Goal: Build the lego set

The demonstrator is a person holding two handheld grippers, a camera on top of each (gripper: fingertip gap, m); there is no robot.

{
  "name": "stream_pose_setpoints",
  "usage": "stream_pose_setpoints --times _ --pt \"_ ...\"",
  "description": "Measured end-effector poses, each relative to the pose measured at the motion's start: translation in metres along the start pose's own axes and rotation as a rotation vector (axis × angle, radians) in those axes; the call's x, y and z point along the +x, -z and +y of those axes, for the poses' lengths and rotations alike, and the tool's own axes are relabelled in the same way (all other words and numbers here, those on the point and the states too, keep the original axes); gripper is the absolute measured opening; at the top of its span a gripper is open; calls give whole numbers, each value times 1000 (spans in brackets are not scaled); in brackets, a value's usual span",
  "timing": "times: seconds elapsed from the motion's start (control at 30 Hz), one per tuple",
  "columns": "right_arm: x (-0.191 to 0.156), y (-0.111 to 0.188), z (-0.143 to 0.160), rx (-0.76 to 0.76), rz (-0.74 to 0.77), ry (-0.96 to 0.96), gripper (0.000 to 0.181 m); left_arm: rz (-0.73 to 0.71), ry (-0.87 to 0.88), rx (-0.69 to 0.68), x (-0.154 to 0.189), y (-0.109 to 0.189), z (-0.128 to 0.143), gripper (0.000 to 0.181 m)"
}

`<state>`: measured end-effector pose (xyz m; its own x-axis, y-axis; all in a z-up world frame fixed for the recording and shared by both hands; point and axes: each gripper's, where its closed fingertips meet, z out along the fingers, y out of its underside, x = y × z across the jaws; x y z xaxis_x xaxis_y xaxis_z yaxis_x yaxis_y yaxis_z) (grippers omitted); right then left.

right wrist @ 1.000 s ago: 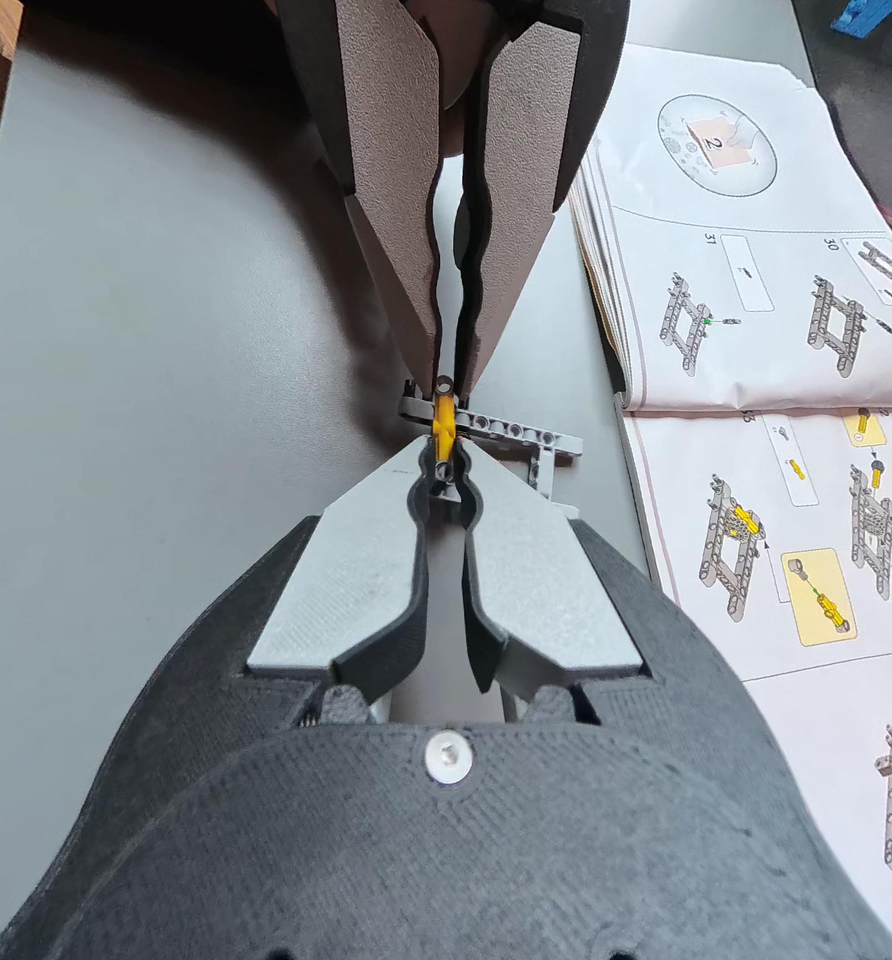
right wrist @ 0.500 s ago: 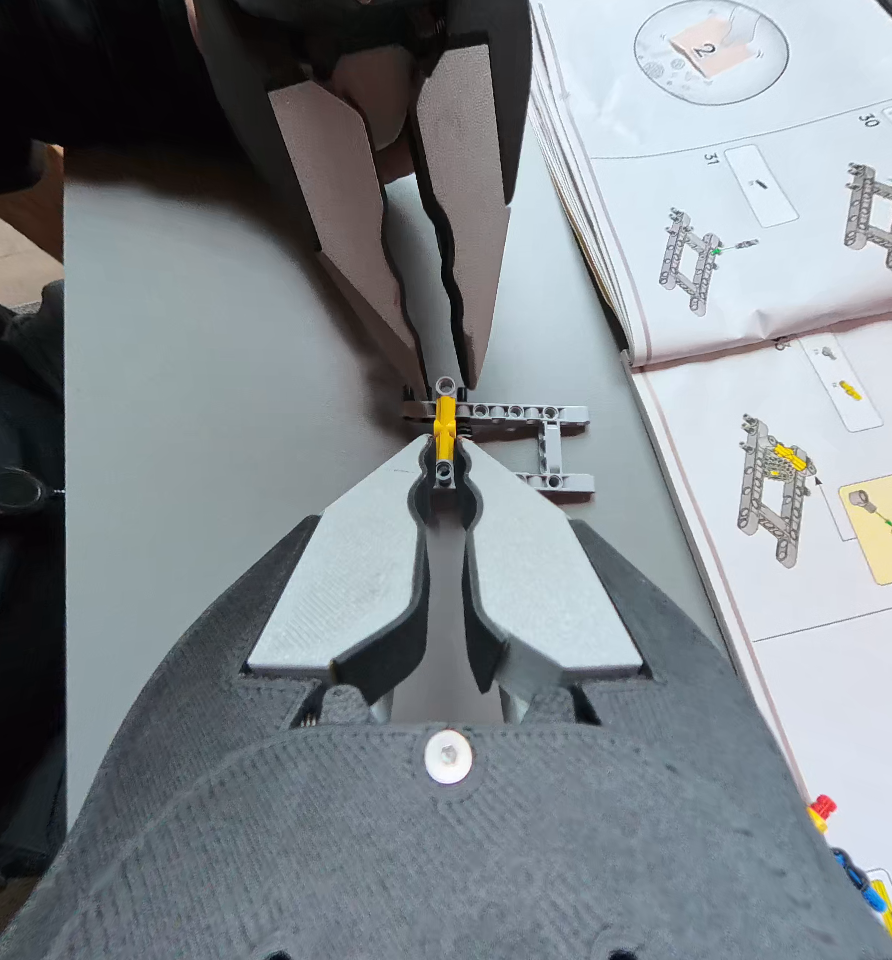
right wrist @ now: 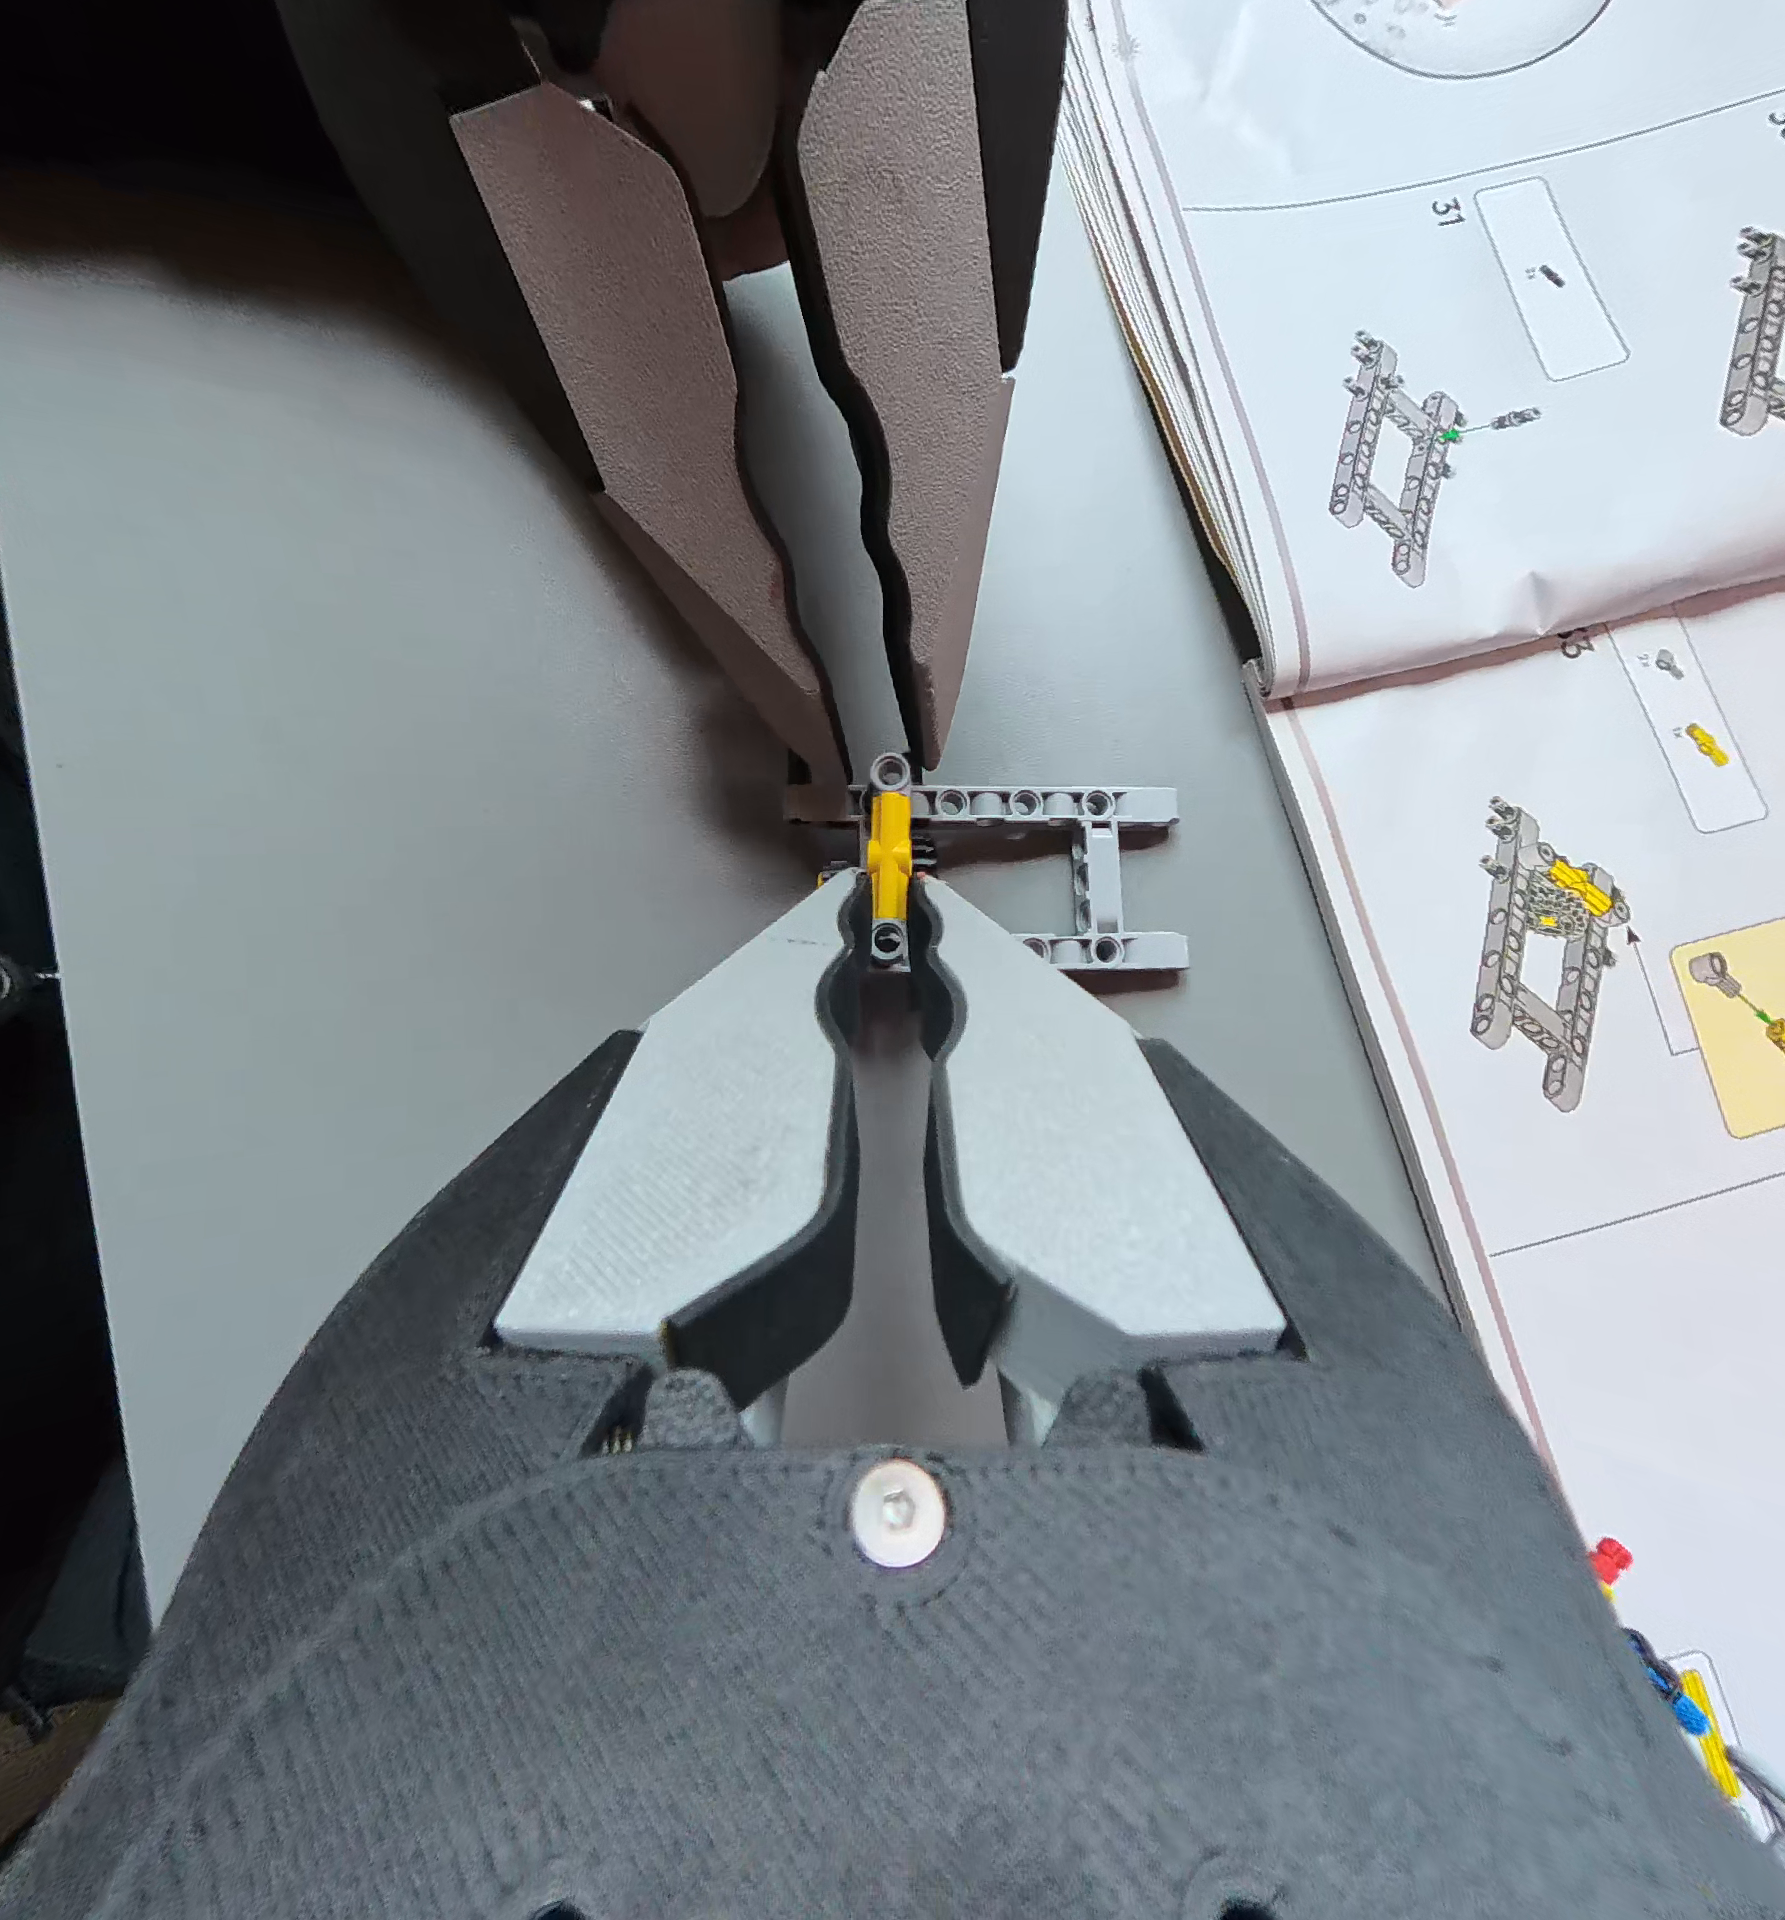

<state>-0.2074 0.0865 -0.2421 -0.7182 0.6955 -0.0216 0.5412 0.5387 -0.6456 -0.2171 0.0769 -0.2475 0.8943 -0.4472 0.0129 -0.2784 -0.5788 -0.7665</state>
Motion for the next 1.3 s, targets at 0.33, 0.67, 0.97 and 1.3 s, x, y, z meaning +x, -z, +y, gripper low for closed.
stream_pose_setpoints --times 0.33,0.67,0.97,1.3 --pt "-1 -5 5 -29 -43 -24 3 11 3 17 1 -1 -3 5" --pt "-2 -6 4 -13 -36 17 3 14 -3 10 2 -2 -1 4" --pt "-1 -6 6 24 22 71 15 -14 -31 3 2 -2 -2 4" --pt "-3 11 11 120 101 52 31 -68 -55 -15 2 -3 -2 4"
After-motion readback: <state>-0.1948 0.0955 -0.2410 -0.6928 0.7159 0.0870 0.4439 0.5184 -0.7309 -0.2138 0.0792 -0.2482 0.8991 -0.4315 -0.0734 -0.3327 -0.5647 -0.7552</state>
